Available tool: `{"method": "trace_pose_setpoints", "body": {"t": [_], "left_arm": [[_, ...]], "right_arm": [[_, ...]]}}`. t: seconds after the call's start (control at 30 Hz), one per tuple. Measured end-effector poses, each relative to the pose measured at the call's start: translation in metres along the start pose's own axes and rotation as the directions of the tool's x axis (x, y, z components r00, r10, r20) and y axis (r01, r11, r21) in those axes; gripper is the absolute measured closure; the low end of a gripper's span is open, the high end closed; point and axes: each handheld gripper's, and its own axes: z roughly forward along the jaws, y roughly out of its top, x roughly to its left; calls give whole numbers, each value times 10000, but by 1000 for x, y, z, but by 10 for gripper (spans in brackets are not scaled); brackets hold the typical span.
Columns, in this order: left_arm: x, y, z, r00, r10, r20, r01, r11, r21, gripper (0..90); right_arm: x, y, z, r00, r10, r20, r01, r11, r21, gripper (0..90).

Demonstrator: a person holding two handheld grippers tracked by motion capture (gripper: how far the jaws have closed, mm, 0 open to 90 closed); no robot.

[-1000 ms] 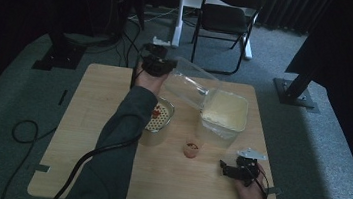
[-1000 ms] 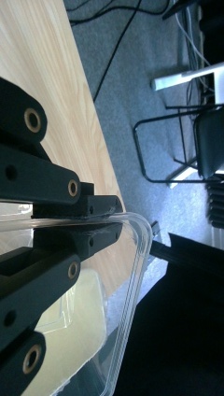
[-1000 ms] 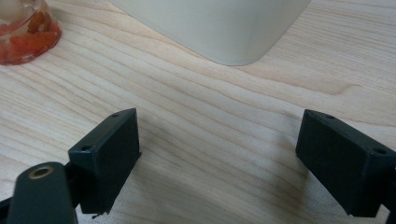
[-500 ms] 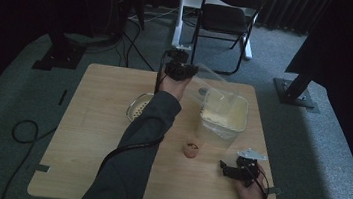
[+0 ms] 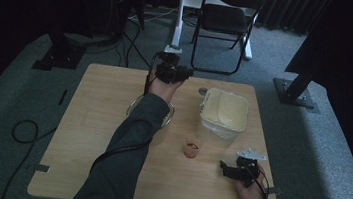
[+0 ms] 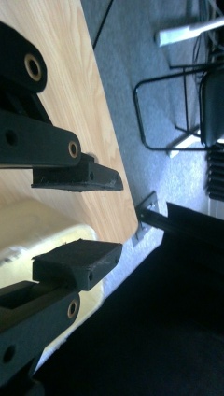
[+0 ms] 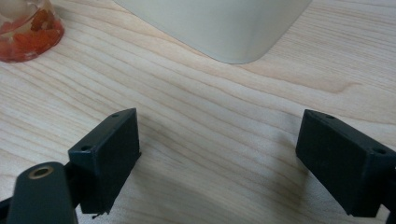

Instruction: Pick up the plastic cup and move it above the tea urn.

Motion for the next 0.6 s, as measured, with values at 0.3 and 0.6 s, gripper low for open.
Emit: {"method": "trace_pose_setpoints", "body": {"t": [0.3,0.6], "left_arm": [[13,-20,-42,9930,1146,-294,-1150,9933,-137,591],[41,-47,-81,9880,1377,-696,-1401,9896,-318,560]], "right_arm": [[1,-1,-1,10000,52,47,-52,10000,-49,163],[3,-1,-1,10000,-46,-30,46,10000,-46,148]]}}
